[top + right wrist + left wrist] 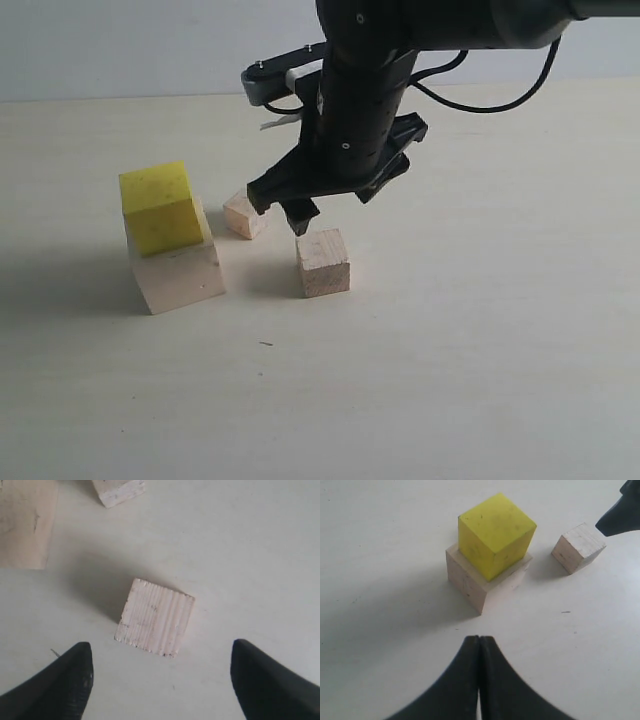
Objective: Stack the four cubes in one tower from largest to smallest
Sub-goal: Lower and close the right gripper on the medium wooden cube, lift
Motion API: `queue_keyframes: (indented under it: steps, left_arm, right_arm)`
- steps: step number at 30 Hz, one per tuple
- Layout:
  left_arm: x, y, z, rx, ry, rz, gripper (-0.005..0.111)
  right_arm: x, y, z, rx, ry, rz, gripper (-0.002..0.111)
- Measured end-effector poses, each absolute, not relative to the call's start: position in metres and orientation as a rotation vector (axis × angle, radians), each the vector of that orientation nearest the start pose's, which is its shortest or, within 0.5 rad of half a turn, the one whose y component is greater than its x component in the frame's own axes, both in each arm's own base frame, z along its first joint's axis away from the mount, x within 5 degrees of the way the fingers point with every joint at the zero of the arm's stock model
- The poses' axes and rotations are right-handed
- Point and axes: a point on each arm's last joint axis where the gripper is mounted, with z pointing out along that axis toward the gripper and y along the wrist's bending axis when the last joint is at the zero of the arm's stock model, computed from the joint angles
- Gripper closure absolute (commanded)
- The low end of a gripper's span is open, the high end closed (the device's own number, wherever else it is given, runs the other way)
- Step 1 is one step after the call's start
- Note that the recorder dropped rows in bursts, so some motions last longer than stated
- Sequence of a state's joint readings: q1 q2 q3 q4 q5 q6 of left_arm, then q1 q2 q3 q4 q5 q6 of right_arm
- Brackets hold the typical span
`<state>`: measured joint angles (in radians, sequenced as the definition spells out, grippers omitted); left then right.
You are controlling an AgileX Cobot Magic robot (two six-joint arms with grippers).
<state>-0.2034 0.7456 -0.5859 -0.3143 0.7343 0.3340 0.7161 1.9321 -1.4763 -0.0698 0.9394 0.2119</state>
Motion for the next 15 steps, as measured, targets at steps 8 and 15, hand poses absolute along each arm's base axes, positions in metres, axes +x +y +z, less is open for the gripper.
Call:
queue_keyframes:
  steps: [8,15]
  left_arm:
    - [0.1271,-0.0454,0.2841,0.452,2.305,-0.297,0.107]
    - [0.1271,-0.0456,0.2841,0.451,2.305,-0.299,0.107]
  right_arm:
    - [0.3077,0.2619,0.214,-0.756,2.759,0.115,0.036]
    - [0.3107,0.2663,0.2137,-0.689,2.735,0.173,0.036]
